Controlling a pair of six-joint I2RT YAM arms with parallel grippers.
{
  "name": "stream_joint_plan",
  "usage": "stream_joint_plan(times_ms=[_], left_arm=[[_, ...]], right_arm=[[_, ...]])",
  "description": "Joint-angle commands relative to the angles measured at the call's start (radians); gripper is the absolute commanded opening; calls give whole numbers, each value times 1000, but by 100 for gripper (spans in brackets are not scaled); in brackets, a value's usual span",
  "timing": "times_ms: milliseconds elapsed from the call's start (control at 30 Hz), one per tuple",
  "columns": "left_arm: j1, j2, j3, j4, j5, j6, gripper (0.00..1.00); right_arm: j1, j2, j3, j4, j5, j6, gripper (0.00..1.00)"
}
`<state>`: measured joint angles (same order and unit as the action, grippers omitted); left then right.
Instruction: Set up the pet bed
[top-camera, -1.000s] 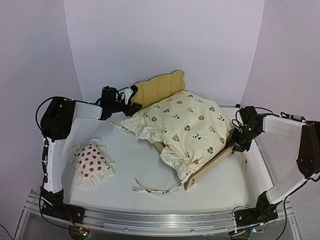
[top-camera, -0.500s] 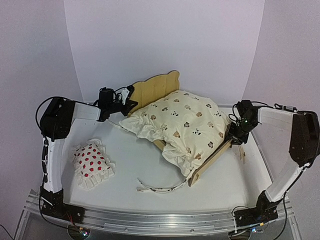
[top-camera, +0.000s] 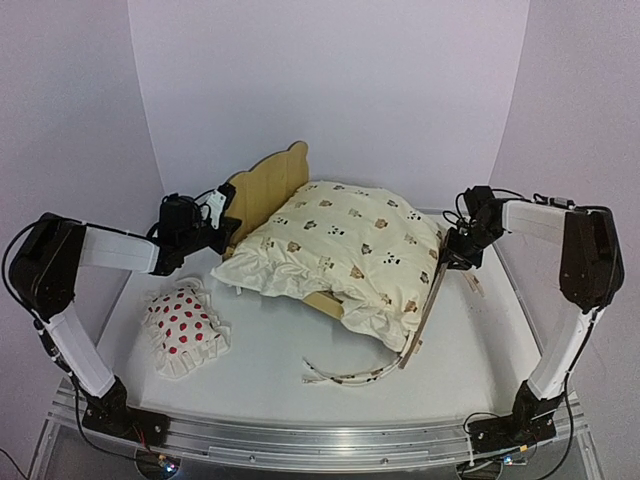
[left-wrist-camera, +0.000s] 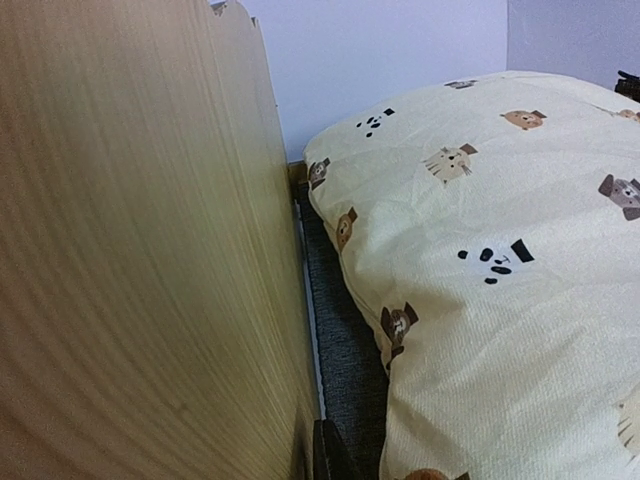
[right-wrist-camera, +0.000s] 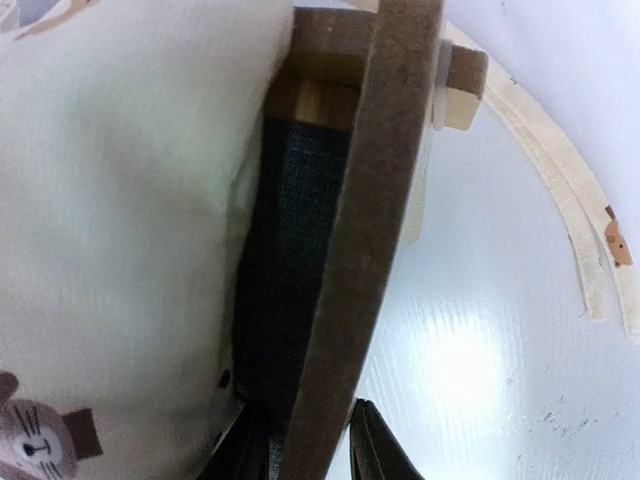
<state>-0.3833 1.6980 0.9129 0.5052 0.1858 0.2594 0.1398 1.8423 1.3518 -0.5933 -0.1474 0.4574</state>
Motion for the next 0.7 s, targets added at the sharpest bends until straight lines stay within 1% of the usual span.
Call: stream_joint_plan(times_ms=[0,67,167,267,367,500,667], left_arm=[[-149,-191,-118,-137,-68,-176,0],[-204,-229,-146,-187,-114,-220,0],[-251,-260,-178,-253,-134,-357,0],[-309,-271,-215,-295,-160,-447,0],[-386,-258,-249,-313,-189,-513,0],[-479,-206,-255,-353,-246,-593,0],[-599,-154,-262,-383,-344,-668,0]], right_arm=[[22,98,60,21,-88,-88,21],[22,121,86,14,-87,-90,22],[22,148,117,11,-86,-99,23],[22,169,144,6,-81,-112,24],[21,188,189,1,-79,-129,25],[21,202,239,-20,-75,-139,26],[22,191,231,-29,-81,-138,28]])
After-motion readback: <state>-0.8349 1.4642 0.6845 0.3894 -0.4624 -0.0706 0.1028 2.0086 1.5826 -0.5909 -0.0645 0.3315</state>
